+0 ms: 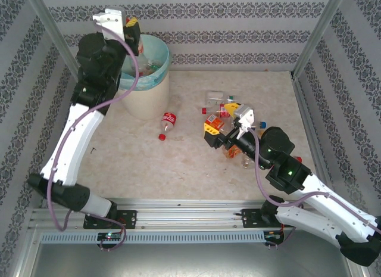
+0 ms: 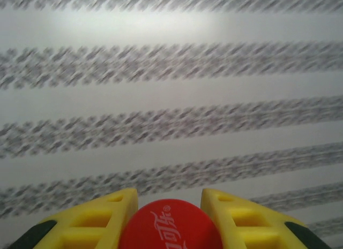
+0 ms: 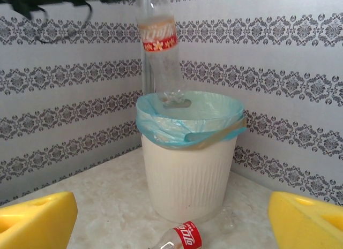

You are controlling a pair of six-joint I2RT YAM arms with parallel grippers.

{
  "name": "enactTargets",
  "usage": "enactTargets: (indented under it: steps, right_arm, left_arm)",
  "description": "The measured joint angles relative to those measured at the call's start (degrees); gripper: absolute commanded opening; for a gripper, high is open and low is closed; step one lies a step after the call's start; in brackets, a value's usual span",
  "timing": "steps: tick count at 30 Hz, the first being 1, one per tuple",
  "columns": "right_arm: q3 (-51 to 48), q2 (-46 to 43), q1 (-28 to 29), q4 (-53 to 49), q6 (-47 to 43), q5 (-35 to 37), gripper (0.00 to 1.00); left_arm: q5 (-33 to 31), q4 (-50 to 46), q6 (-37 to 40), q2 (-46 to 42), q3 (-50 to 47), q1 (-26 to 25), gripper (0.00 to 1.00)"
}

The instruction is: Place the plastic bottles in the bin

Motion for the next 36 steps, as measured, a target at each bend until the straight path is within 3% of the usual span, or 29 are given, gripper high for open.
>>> enactTargets:
  steps: [5,11,27,28,29,32,33,36]
  right_arm:
    - [-1.5,-2.6,0.0,-0.5,0.1,0.5,0.92]
    - [-2.7,-4.6,0.0,-1.0,0.2,1.8,0.92]
    - [-2.8,-3.1,0.0,-2.7,0.2,2.3,0.92]
    - [-2.8,-3.1,0.0,-2.8,0.2,2.3,0.92]
    - [-2.8,-3.1,0.0,-2.9,0.2,2.3,0.92]
    - [-2.8,-3.1,0.0,-3.0,0.2,2.3,0.92]
    - [-2.8,-3.1,0.0,-3.0,0.2,2.3,0.92]
    - [-2.8,-3.1,0.0,-3.0,0.2,2.3,0.92]
  left_arm:
    - [-1.5,-4.9,0.2,10.0,6.8,5.9,0.0]
    - [-1.4,-10.3,0.2,16.7,8.8,9.0,0.0]
    - [3.6,-11.0,-3.1,18.4,1.2,10.7,0.0]
    - [4.0,-10.0,-3.6,18.3,0.6,11.0,0.03]
    - [4.6,-9.1,-4.1,18.2,-0.2,11.3,0.13]
    - [5.7,-7.0,-5.5,17.7,-1.9,12.5,0.61]
    - [6.2,-6.6,-5.8,17.7,-2.2,12.8,0.68]
    - [7.1,-7.2,-6.6,17.7,-3.2,13.3,0.7]
